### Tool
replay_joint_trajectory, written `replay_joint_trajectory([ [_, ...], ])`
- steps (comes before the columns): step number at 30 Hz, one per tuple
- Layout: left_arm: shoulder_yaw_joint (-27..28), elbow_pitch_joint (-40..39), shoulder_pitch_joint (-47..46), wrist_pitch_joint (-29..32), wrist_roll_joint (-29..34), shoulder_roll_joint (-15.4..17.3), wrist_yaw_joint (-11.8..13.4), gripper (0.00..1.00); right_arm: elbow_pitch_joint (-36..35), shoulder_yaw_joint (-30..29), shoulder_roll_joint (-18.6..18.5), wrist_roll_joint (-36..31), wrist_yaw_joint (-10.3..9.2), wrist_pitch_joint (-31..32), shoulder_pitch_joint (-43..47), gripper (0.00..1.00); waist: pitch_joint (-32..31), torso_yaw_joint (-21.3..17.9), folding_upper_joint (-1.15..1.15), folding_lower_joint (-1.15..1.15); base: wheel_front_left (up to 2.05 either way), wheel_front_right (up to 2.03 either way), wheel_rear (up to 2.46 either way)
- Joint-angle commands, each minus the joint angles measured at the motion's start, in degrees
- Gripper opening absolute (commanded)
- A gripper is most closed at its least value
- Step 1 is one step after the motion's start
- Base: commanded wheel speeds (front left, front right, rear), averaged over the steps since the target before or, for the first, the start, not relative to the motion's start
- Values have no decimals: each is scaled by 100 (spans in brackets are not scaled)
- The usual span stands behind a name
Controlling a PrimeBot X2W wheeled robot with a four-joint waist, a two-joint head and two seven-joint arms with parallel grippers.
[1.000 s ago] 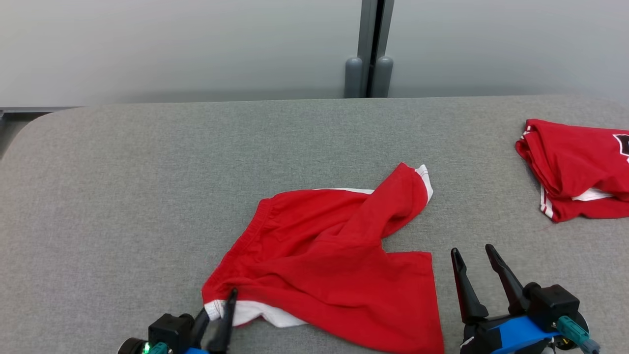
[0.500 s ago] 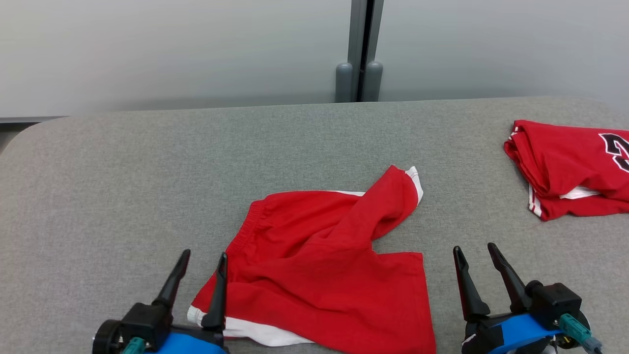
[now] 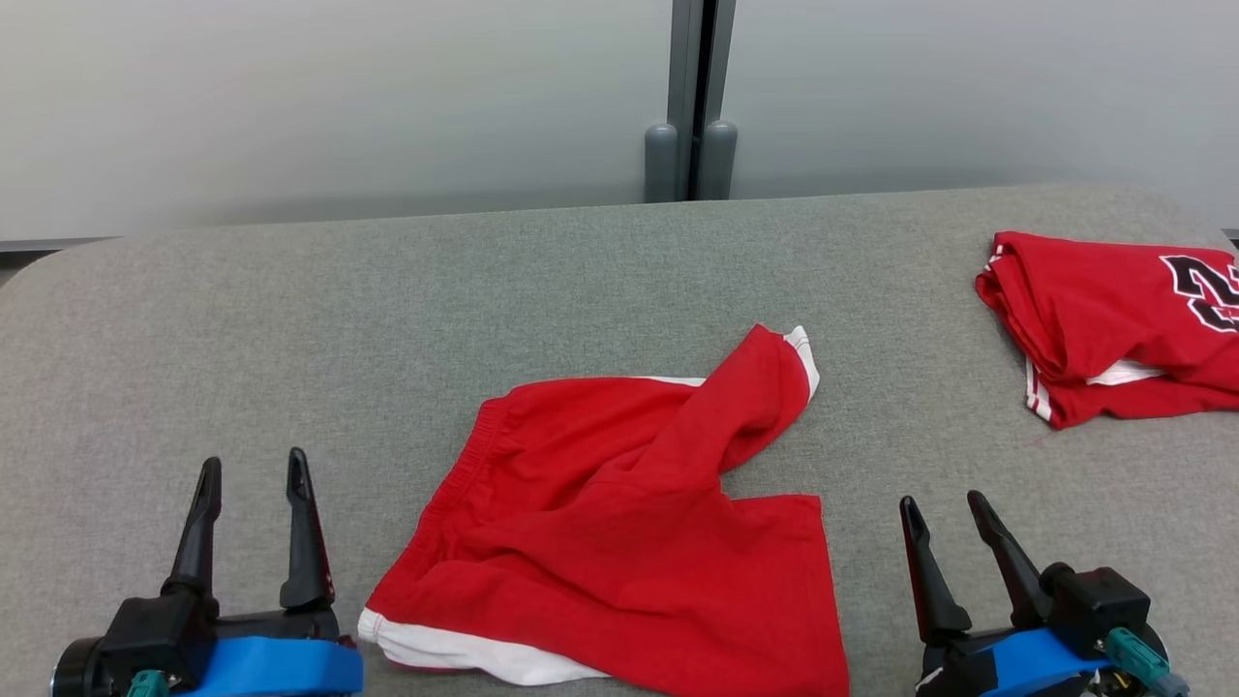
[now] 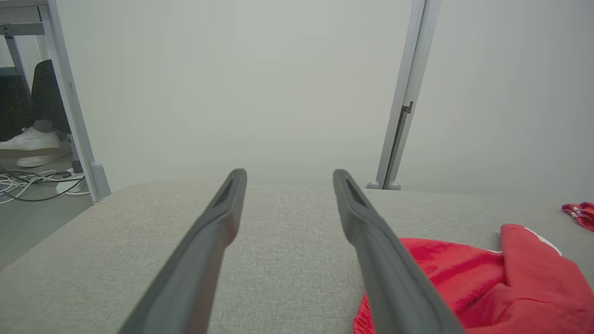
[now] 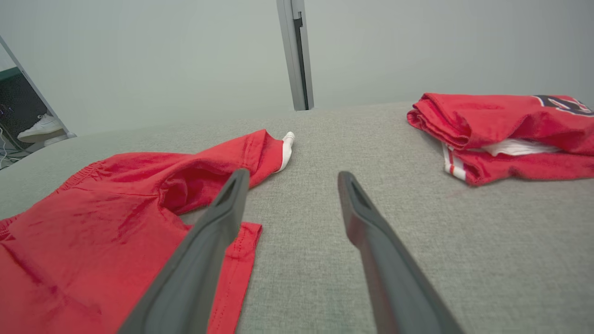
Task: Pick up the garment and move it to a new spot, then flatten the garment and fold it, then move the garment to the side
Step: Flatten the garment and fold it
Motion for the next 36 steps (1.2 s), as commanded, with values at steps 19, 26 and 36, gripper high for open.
replay_joint_trajectory([
  [19, 233, 71, 76, -25, 338, -216, -195, 100, 785, 593, -170, -7, 1, -13, -420, 100, -56, 110, 0, 0, 0, 0, 0],
  [26, 134, 76, 27, -25, 317, -221, -205, 100, 1583, 960, -245, 39, 1, -13, -949, 100, 43, 226, 0, 0, 0, 0, 0],
  [36, -32, 59, -59, -25, 249, -222, -137, 100, 2642, 1254, -304, 179, 1, -12, -1514, 100, 207, 431, 0, 0, 0, 0, 0],
])
